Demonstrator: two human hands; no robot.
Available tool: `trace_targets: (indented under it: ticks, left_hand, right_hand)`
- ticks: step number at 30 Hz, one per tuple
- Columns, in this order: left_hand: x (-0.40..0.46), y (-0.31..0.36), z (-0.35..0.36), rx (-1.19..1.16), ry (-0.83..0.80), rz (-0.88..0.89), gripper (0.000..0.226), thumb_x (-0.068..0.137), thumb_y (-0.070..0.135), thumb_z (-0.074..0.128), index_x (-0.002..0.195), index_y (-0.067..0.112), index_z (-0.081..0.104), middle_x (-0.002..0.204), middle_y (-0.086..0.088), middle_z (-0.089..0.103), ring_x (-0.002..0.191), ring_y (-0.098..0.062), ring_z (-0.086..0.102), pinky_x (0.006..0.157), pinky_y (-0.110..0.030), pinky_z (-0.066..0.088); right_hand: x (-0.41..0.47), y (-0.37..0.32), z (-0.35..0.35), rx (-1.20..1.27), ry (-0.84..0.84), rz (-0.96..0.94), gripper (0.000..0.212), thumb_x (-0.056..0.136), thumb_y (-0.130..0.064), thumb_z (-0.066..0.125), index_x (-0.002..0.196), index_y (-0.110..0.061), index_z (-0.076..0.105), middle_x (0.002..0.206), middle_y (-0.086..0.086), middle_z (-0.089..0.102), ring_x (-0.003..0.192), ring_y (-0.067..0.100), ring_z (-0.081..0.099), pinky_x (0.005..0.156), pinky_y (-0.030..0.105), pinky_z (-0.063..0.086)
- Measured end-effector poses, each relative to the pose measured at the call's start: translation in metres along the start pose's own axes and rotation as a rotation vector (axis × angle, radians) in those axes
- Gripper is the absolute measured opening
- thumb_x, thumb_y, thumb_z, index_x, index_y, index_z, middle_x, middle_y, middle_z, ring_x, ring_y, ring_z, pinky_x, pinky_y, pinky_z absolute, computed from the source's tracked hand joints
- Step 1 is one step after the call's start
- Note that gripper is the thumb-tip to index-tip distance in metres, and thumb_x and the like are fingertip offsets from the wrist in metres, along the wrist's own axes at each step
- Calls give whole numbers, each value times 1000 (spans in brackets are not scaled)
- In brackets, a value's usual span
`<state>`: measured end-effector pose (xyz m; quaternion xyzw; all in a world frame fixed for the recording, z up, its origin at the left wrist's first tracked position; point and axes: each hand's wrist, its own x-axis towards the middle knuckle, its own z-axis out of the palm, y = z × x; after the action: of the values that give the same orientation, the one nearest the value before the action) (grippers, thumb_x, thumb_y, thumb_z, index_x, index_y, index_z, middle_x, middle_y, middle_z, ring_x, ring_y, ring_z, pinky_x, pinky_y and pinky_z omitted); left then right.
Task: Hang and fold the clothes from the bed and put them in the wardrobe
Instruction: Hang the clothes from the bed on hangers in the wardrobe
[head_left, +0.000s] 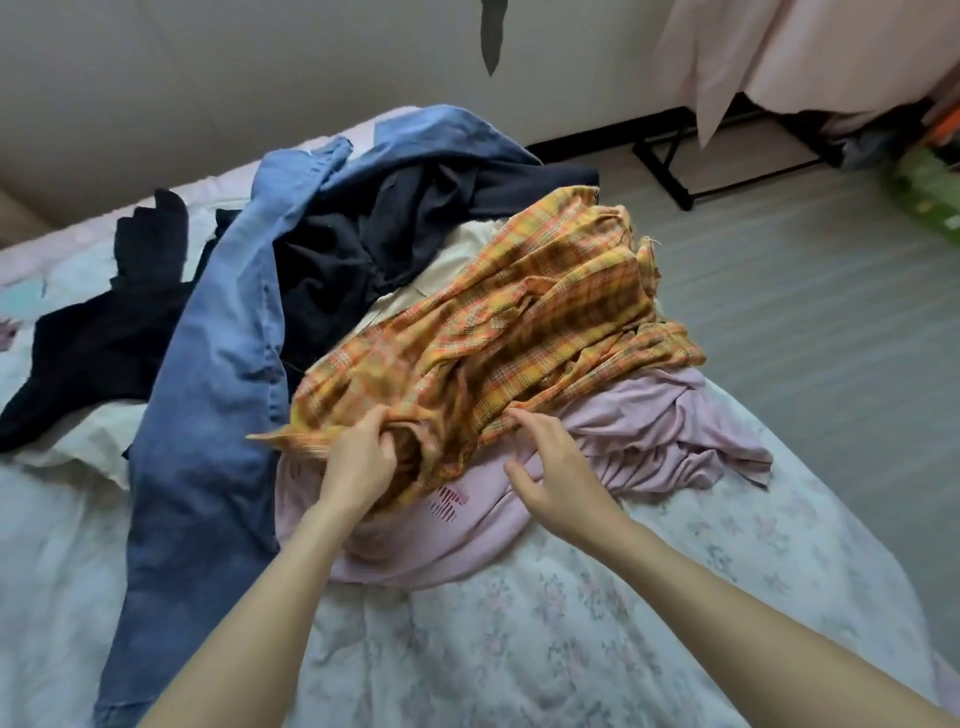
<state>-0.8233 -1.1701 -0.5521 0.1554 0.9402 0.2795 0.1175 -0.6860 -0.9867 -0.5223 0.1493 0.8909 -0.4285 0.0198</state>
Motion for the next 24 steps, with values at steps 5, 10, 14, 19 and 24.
trace_targets:
  ticks: [5, 10, 14, 19, 24]
  left_hand:
    - [-77, 63, -12, -345, -47, 304, 25, 86, 10, 44, 100, 6, 63, 89, 7, 61, 81, -1, 53, 74, -4, 37]
    - [-128, 106, -15, -385, -113, 330, 16, 88, 22, 57, 90, 10, 66, 81, 8, 64, 77, -5, 56, 66, -9, 37]
    - [-166, 148, -26, -307, -240, 383, 26, 82, 35, 70, 101, 19, 63, 81, 11, 62, 77, -7, 57, 66, -15, 42]
    - [-213, 209, -39, -184, -474, 530, 41, 75, 36, 75, 112, 25, 60, 91, 7, 67, 88, -15, 62, 76, -33, 50]
    - [-273, 282, -42, -78, -418, 784, 24, 83, 34, 67, 95, 16, 58, 73, 7, 56, 77, -20, 57, 61, -31, 37]
  right_hand:
    - [-21, -19, -16, -4, -158, -105, 81, 72, -44, 57, 143, -45, 17, 155, -6, 7, 142, 10, 8, 113, 28, 16]
    - [-73, -21, -34, -9, -128, -10, 50, 72, -29, 50, 116, -9, 58, 126, 6, 52, 119, 21, 48, 102, 32, 38]
    - [-140, -29, -77, -6, -13, 120, 11, 80, -17, 56, 90, -16, 54, 85, -2, 57, 77, 14, 53, 67, 28, 42]
    - [-230, -40, -143, 63, 213, 247, 24, 80, -6, 57, 67, -18, 40, 59, -8, 40, 53, 2, 40, 53, 17, 33]
    - [-340, -43, -204, 178, 531, 385, 11, 87, 0, 45, 82, -8, 49, 68, -2, 46, 66, 14, 41, 62, 26, 33]
